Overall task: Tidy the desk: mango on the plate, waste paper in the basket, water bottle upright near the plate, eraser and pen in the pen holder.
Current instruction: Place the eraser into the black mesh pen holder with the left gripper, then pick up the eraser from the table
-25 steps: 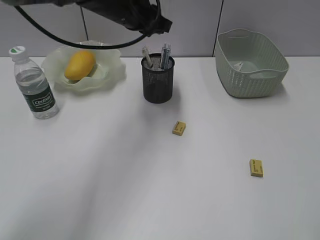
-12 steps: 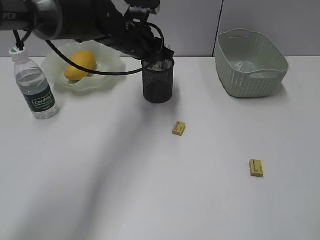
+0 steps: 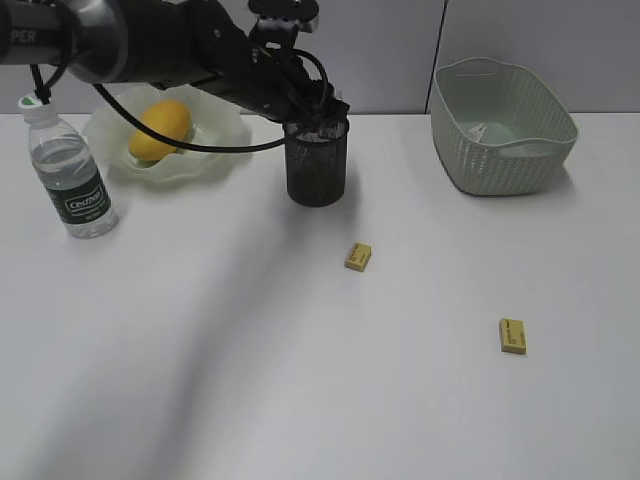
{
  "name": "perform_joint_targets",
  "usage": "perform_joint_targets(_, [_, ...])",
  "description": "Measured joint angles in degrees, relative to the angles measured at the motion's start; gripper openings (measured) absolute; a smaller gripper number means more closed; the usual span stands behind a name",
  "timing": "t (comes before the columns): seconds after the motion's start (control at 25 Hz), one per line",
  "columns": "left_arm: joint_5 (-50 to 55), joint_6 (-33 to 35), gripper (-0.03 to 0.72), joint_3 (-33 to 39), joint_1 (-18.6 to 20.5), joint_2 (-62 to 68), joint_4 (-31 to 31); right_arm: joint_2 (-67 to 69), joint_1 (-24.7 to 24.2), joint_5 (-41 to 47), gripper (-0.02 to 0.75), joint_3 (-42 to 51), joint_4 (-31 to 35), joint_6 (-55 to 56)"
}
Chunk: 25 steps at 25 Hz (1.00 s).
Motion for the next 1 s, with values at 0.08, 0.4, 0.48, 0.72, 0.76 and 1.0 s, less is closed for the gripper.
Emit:
perform_joint_targets(0.08, [-0.1,0.0,0.377,0.0,0.0,-0.6,0.0,0.0,0.0,0.0,0.486,0.0,0.0,0.0])
perform_joint_targets(0.4, [4.2,0.0,0.384,0.0,0.0,-8.0,0.4,0.0,0.0,0.0,0.486,0.0,0.0,0.0])
perform_joint_targets(0.48, [8.5,0.0,0.384,0.0,0.0,-10.8,1.3,0.0,0.0,0.0,0.486,0.0,0.0,0.0])
perform_joint_targets(0.72, [31.8,0.0,0.384,0.0,0.1,-18.3,5.5,0.0,0.0,0.0,0.486,0.0,0.0,0.0])
perform_joint_targets(0.76, [35.8,0.0,0.384,0.0,0.1,-19.1,5.7,0.0,0.0,0.0,0.486,0.0,0.0,0.0])
perform_joint_targets(1.0, [52.1,-8.0,0.384,0.1,0.1,-21.4,10.3,0.0,0.0,0.0,0.486,0.0,0.0,0.0])
